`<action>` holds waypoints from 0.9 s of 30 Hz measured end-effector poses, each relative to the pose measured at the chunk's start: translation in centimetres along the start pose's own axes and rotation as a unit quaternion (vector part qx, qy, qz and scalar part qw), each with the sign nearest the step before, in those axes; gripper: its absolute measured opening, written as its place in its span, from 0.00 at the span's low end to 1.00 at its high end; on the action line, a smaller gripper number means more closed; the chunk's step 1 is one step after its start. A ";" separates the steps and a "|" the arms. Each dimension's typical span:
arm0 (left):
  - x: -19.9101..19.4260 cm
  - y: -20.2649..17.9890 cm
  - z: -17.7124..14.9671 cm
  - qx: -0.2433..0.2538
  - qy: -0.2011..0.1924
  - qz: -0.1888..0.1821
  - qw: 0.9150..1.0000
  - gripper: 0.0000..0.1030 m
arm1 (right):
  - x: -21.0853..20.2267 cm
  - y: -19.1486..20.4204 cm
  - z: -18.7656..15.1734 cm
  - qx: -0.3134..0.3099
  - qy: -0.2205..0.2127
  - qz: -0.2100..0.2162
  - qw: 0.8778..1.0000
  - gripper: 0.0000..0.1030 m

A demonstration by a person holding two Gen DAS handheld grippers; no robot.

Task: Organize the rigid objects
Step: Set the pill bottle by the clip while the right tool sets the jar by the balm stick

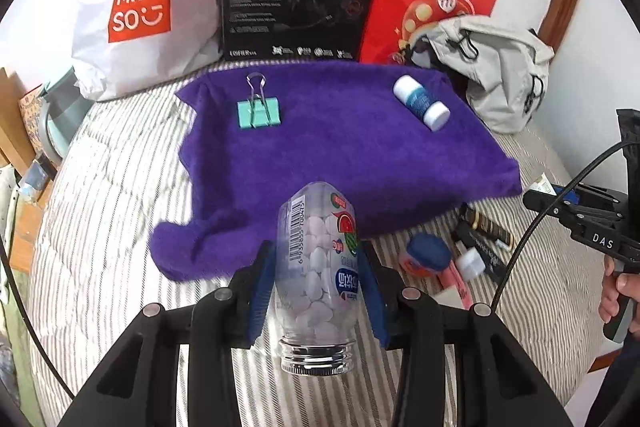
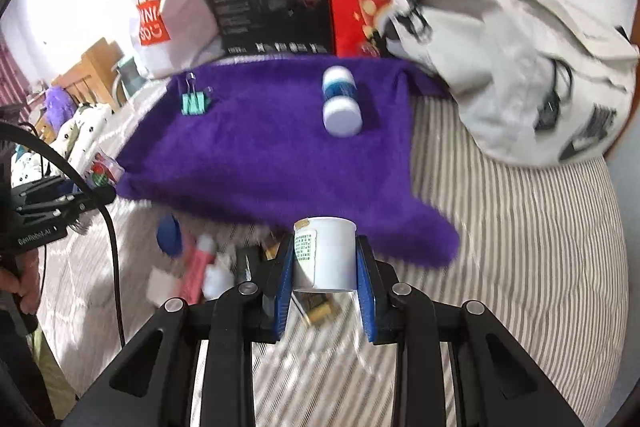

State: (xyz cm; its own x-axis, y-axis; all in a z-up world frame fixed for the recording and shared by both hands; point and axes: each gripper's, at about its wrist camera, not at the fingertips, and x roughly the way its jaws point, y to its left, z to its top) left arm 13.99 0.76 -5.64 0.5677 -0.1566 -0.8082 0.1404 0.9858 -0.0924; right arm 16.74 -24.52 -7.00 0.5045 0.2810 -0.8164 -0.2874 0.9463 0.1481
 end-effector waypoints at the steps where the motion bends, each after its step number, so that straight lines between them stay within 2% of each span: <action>1: 0.1 0.2 0.4 -0.001 -0.001 0.003 1.000 0.38 | 0.2 0.1 0.8 -0.003 -0.003 0.001 1.000 0.28; 6: 0.7 1.3 2.3 -0.008 -0.007 0.006 1.000 0.38 | 1.7 0.1 3.9 -0.008 -0.013 0.001 1.000 0.28; 12: 2.6 2.3 4.4 -0.016 -0.004 0.013 1.000 0.38 | 5.7 -0.5 6.3 -0.017 0.008 -0.010 1.000 0.28; 19: 5.0 3.1 5.7 -0.018 0.007 0.019 1.000 0.38 | 9.1 -1.0 6.6 -0.025 0.035 -0.024 0.999 0.28; 27: 7.6 3.7 6.8 -0.021 0.023 0.025 0.999 0.38 | 10.5 -0.5 6.5 -0.043 0.040 -0.035 0.998 0.28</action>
State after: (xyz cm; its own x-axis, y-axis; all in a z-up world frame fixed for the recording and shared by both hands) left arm 24.32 2.78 -8.17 0.5356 -0.1052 -0.8379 0.0776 0.9941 -0.0752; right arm 27.46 -20.97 -12.01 0.4610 0.1977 -0.8651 -0.3243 0.9450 0.0431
